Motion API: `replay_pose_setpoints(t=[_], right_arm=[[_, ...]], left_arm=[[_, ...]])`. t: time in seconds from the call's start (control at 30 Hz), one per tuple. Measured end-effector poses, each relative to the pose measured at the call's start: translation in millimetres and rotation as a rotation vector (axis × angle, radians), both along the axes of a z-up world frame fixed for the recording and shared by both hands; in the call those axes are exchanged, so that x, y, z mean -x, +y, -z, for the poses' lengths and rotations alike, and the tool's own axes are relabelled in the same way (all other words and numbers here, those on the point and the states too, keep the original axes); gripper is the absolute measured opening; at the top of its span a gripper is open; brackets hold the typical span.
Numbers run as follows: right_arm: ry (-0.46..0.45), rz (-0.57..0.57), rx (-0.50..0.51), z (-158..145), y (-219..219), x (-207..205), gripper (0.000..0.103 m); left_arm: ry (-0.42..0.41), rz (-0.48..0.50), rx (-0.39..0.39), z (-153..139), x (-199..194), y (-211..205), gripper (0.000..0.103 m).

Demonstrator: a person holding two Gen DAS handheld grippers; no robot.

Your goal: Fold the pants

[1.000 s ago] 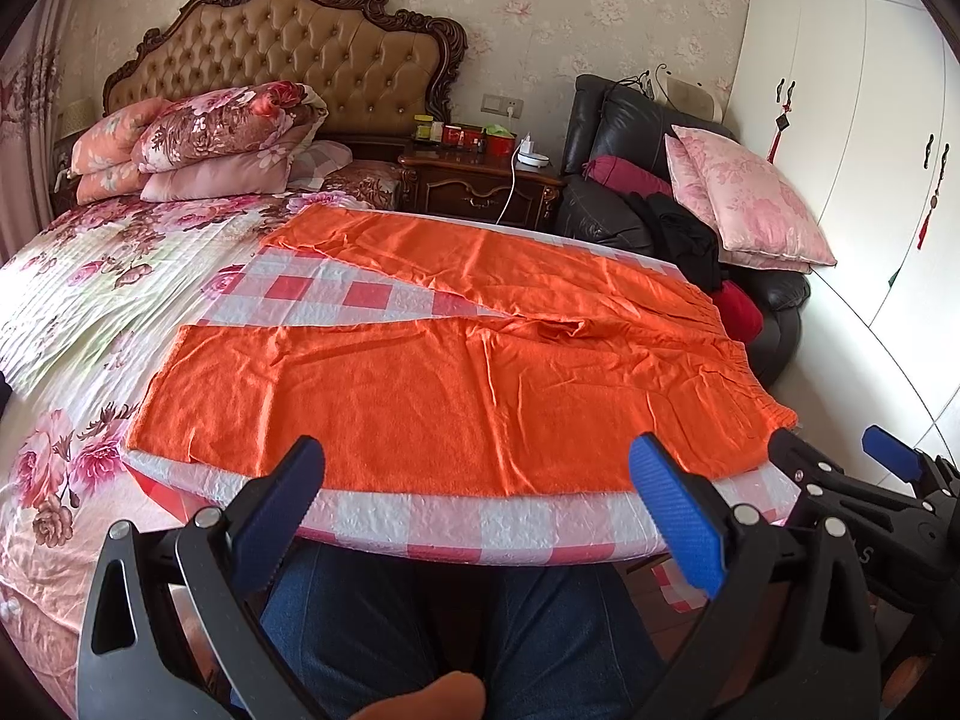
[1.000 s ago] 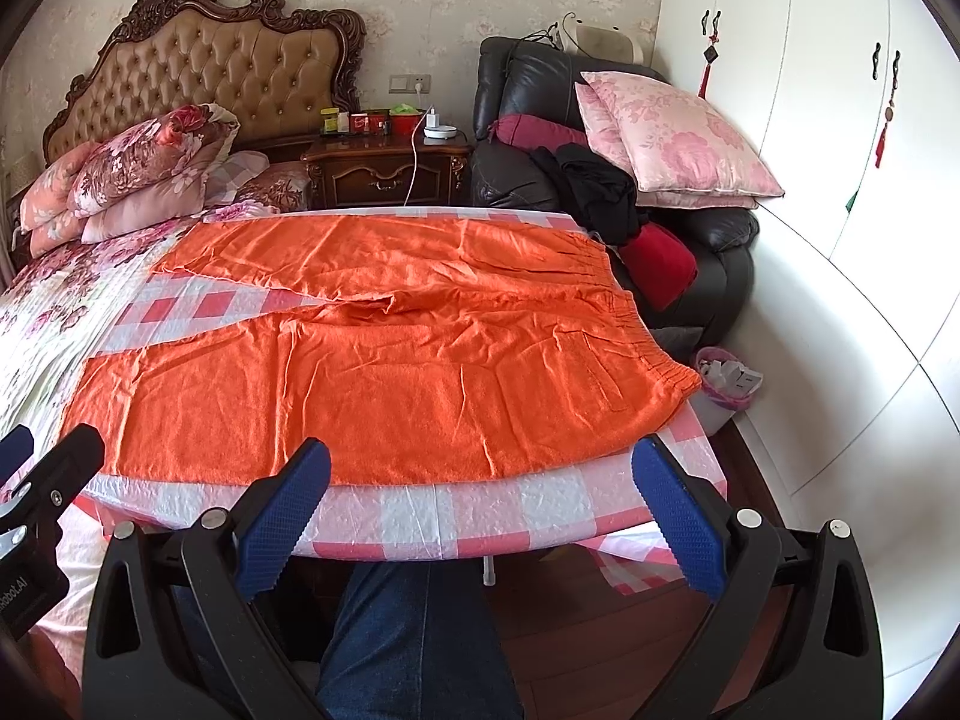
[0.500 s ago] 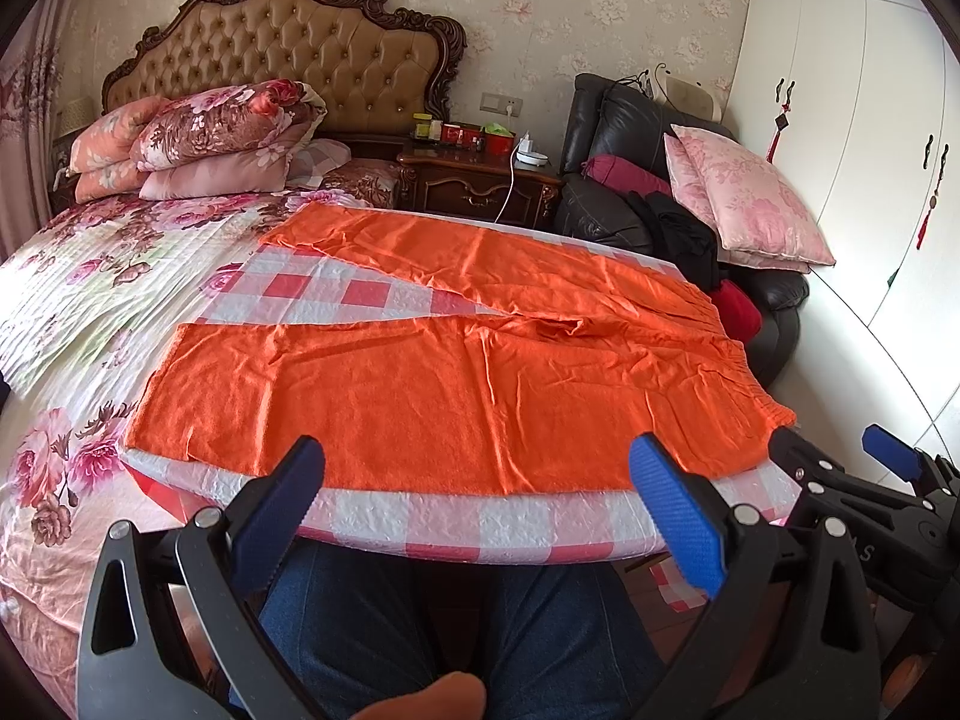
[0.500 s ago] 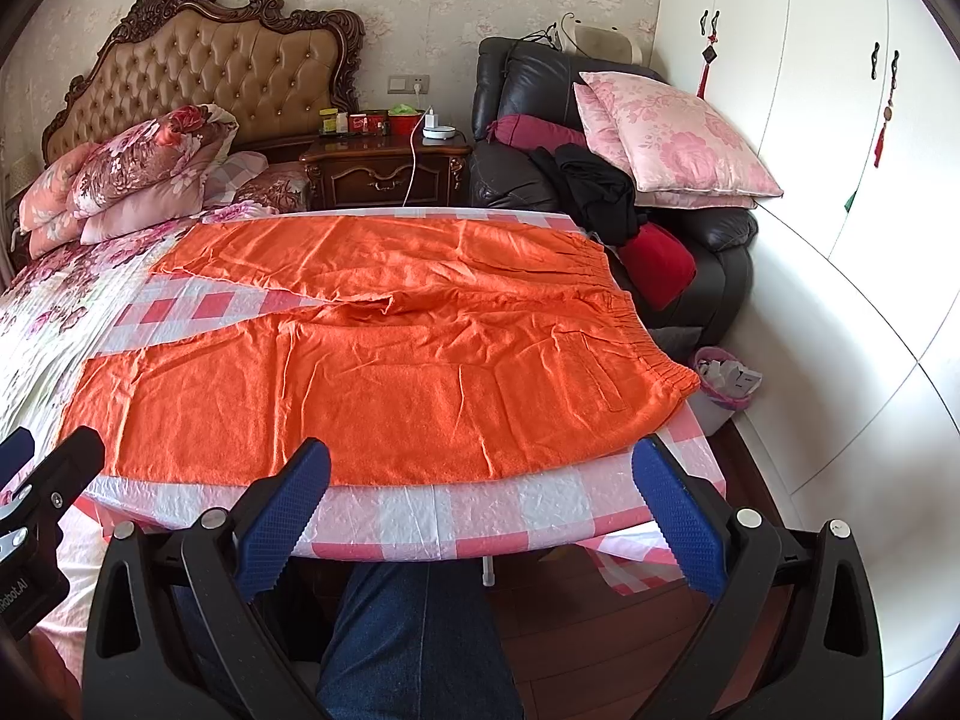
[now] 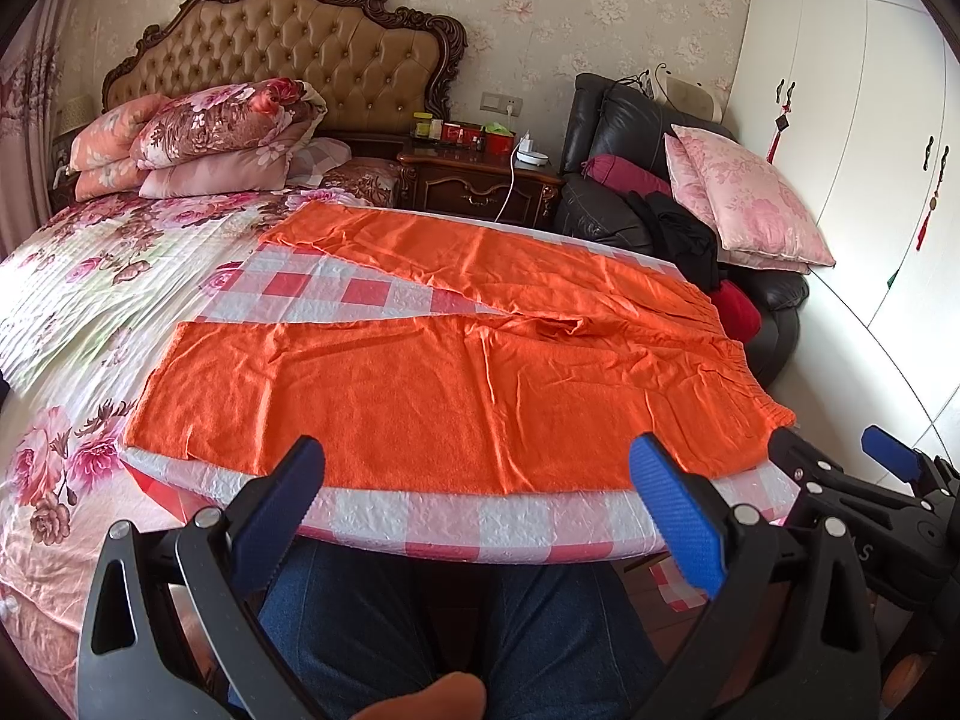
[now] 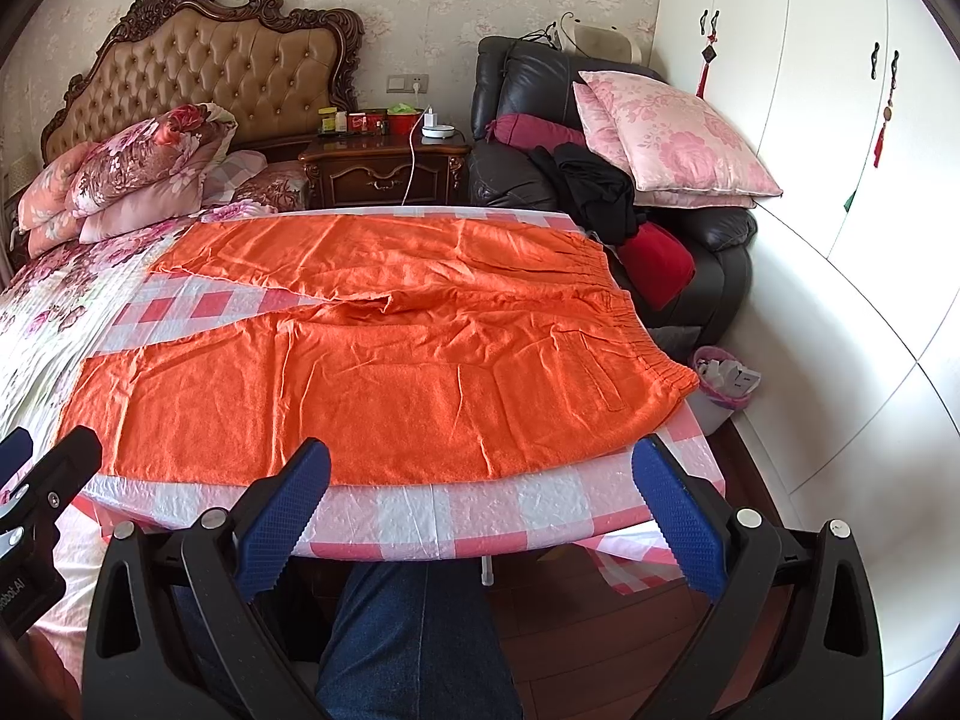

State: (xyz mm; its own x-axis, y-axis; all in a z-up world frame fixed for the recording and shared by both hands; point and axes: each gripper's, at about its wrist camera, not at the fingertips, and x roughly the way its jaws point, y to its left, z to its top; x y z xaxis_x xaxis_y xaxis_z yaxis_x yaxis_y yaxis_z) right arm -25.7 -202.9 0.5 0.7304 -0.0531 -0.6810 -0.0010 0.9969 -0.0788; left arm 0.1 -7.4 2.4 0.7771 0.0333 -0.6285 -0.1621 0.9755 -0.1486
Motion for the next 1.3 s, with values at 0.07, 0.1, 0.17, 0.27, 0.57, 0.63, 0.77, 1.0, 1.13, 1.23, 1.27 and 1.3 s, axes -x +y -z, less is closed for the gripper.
replay_pose_setpoints(t=[0.07,0.1,0.17,0.27,0.57,0.63,0.77,1.0,1.13,1.23,1.27,1.3], right_arm=[[0.000,0.000,-0.001,0.0,0.0,0.0,0.097],[0.000,0.000,-0.001,0.1,0.2,0.0,0.097],[0.000,0.001,0.000,0.1,0.1,0.0,0.098],[-0.001,0.001,0.000,0.1,0.6,0.0,0.097],[0.004,-0.001,0.002,2.0,-1.2,-0.6,0.097],[0.012,-0.005,-0.004,4.5,-4.2,-2.3,0.098],[0.077,-0.008,-0.080,22.3,-26.4,-22.2,0.098],[0.189,0.056,-0.144,58.5,-86.7,-123.2,0.098],[0.272,0.053,-0.111,65.8,-118.1,-230.3,0.098],[0.320,0.069,-0.099,68.3,-142.1,-307.5,0.098],[0.322,0.079,-0.093,67.3,-149.6,-333.5,0.098],[0.322,0.080,-0.091,67.3,-154.4,-347.8,0.098]], left_arm=[[0.000,0.000,0.000,0.0,0.0,0.1,0.101],[0.000,0.000,0.000,0.0,0.0,0.2,0.101],[0.000,0.000,0.001,-0.1,0.0,0.3,0.101],[0.000,0.000,0.001,-0.2,0.0,0.5,0.101],[0.001,0.000,0.003,0.2,-0.2,1.5,0.101],[0.003,0.001,0.004,1.0,-0.7,1.9,0.101],[0.031,-0.009,0.007,15.3,-4.4,3.8,0.101],[0.122,-0.016,0.011,53.7,-46.5,25.0,0.101],[0.158,-0.033,0.030,74.6,-73.9,41.5,0.101],[0.194,-0.058,0.056,87.6,-87.0,57.0,0.101],[0.205,-0.066,0.058,90.8,-89.4,60.7,0.101],[0.216,-0.076,0.057,94.5,-92.1,64.8,0.101]])
